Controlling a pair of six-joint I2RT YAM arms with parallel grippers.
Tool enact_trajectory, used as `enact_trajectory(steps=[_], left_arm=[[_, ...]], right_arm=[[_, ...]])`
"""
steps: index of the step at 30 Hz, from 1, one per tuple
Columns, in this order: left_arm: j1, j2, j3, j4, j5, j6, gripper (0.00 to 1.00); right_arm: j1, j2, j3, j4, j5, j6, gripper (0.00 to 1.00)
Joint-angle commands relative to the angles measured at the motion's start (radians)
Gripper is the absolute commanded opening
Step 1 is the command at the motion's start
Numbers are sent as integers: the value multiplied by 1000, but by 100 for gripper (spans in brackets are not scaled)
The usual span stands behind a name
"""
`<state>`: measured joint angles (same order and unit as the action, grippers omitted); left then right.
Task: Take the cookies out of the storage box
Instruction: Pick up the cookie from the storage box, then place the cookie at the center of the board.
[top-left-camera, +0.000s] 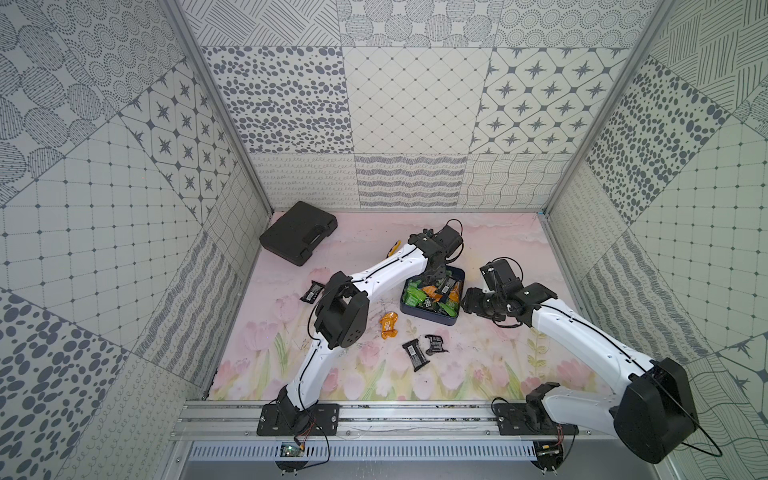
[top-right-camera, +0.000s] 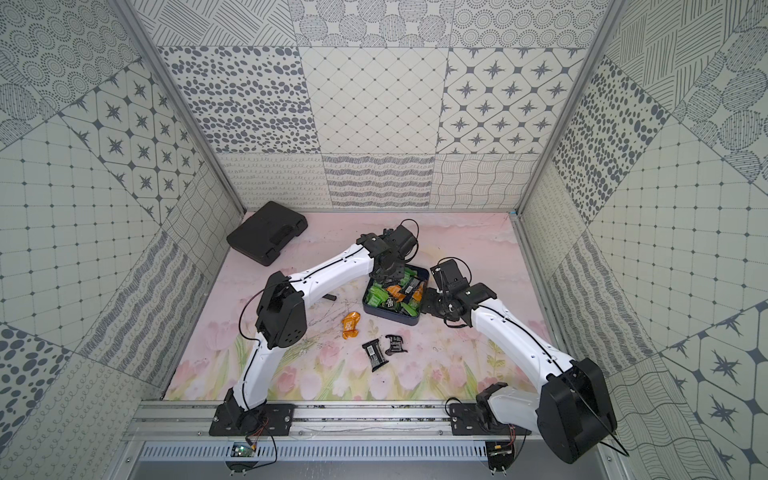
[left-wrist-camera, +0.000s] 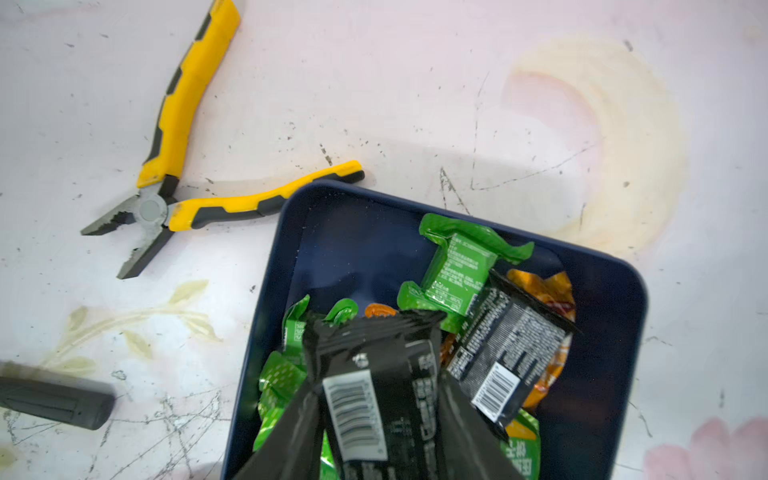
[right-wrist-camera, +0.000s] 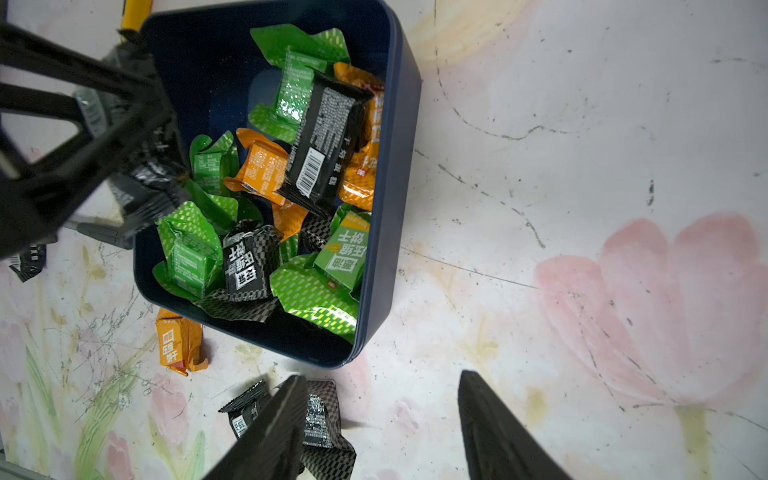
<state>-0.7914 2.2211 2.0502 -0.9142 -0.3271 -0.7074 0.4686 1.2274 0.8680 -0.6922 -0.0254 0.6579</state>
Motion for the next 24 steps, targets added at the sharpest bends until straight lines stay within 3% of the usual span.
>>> enact_trajectory(steps=[1,10,16,24], left_arm=[[-6,-142,-133,11,-30,32,44],[31,-464,-573,41,-34,-38,43],[102,-659,-872,50,23,-129,42],[142,-707,-1117,165,119,-106,42]], right_arm=[[-5,11,5,15,-10,5,62],[-6,21,9,13,-22,5,61],[-5,37,20,13,-41,-3,61],[-3,42,28,13,-54,-15,61]])
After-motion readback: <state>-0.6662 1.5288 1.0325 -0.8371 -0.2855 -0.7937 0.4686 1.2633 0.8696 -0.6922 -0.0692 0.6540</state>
